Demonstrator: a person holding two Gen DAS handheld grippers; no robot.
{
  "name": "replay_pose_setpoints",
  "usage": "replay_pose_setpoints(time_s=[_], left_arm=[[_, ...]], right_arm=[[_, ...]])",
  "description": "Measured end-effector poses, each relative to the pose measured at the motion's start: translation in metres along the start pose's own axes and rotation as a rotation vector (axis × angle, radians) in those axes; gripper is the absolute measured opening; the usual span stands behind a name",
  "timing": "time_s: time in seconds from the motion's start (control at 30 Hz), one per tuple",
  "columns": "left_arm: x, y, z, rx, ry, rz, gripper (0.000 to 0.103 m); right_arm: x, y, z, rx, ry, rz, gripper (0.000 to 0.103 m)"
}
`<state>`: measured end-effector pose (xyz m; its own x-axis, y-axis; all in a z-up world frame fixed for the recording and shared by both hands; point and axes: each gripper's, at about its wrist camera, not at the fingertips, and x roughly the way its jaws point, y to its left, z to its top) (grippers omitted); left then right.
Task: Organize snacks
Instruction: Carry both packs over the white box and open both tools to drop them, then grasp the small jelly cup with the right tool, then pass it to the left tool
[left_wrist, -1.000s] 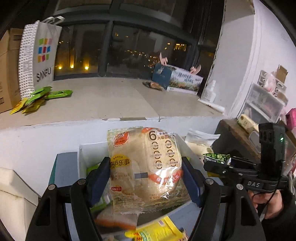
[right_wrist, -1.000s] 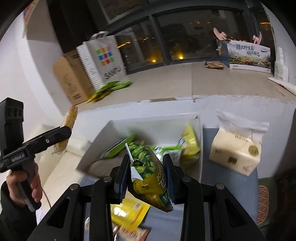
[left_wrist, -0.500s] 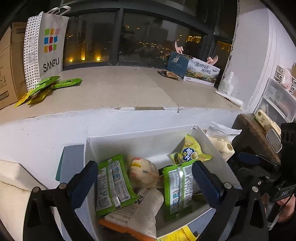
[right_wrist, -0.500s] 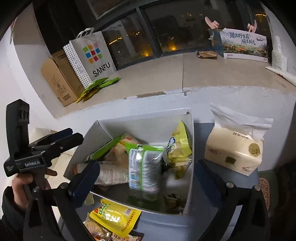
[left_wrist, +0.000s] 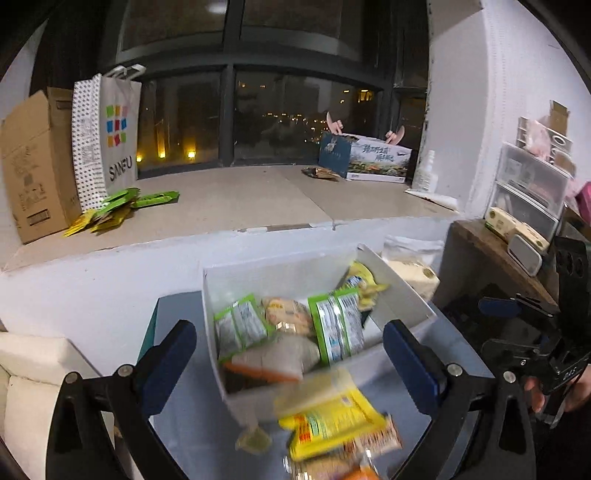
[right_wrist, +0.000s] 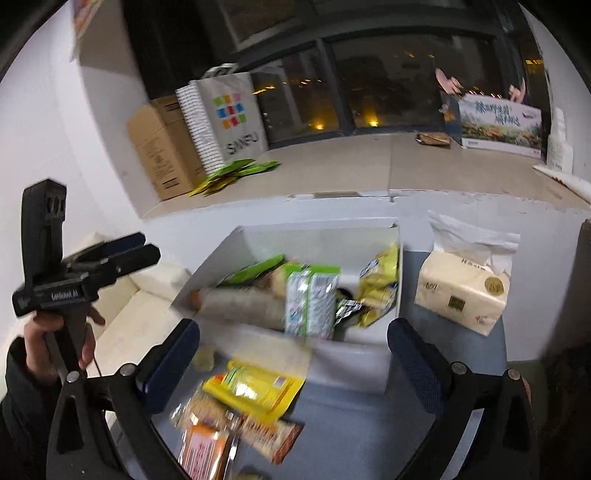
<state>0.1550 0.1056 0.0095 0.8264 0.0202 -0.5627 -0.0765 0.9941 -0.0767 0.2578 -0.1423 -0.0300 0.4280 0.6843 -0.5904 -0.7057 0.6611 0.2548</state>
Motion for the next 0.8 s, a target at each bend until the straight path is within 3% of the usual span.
replay_pose_setpoints(time_s=[0.23,0.43,0.8], left_arm=[[-0.074,-0.007,-0.067,-0.051,-0.046,-0.027,0.103],[-0.098,-0.016,-0.117,-0.087,-0.022,-0.035,0.103],[-0.103,-0.013,-0.126,-0.110,-0.018,-0.037,0.103]], right_arm=[[-0.044,0.031,-0.071,-0.059,0.005,0.032,0.103],[-0.060,0.045,-0.124,-0.058,0.028,0.006,0.103],[-0.031,0.057,-0.145,-0.153,0.126,-0.013,0.103]])
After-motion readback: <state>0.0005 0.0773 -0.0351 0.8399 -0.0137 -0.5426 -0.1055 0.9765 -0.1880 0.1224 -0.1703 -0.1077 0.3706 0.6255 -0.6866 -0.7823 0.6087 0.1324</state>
